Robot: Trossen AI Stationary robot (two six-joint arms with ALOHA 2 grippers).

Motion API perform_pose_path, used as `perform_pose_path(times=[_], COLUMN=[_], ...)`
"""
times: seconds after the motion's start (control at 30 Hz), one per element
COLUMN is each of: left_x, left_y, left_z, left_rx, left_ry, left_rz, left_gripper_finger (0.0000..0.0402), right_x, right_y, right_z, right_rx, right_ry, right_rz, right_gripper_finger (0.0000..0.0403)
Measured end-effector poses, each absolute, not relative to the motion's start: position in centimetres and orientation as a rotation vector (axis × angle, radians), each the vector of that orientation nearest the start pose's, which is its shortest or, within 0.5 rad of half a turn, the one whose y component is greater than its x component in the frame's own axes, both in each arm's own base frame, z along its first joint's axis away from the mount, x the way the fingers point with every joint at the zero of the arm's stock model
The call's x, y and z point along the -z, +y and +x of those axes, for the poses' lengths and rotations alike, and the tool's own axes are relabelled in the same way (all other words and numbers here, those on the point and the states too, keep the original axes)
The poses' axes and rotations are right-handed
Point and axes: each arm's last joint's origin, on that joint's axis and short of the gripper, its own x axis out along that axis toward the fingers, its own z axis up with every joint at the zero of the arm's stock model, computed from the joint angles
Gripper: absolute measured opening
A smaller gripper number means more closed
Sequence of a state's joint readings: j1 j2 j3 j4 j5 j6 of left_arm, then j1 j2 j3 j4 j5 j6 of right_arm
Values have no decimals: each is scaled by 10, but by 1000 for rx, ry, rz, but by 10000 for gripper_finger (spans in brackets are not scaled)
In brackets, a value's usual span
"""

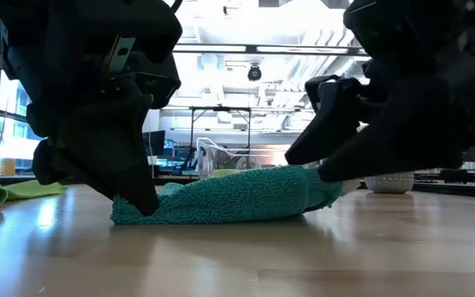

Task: Roll microfiber towels into tight, uniform cylinder then place into a basket
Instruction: Roll the blue microfiber cloth

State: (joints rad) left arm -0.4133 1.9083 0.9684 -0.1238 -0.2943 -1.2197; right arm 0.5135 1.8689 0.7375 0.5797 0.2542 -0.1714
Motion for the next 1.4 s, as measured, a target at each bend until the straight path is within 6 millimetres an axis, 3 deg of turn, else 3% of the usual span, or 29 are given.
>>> perform_pose_path(times=[0.27, 0.53, 0.8, 1.1, 1.4], left_x=[-107, -107, -107, -119, -144], left_y=[-132, -133, -133, -132, -133], left_z=[321, 321, 321, 319, 317], left_rx=[-491, -486, -487, -383, -207], left_ry=[895, 895, 892, 895, 880], left_rz=[-748, -745, -744, -587, -400], left_gripper_finger=[15, 15, 15, 65, 126], right_x=[-91, -91, -90, -85, -83], right_y=[155, 149, 148, 148, 148], right_z=[300, 306, 306, 303, 300], right_rx=[-283, -225, -168, -39, -17], right_ry=[530, 515, 556, 683, 743], right_rz=[-475, -363, -37, 483, 604], right_gripper_finger=[172, 119, 9, 8, 3])
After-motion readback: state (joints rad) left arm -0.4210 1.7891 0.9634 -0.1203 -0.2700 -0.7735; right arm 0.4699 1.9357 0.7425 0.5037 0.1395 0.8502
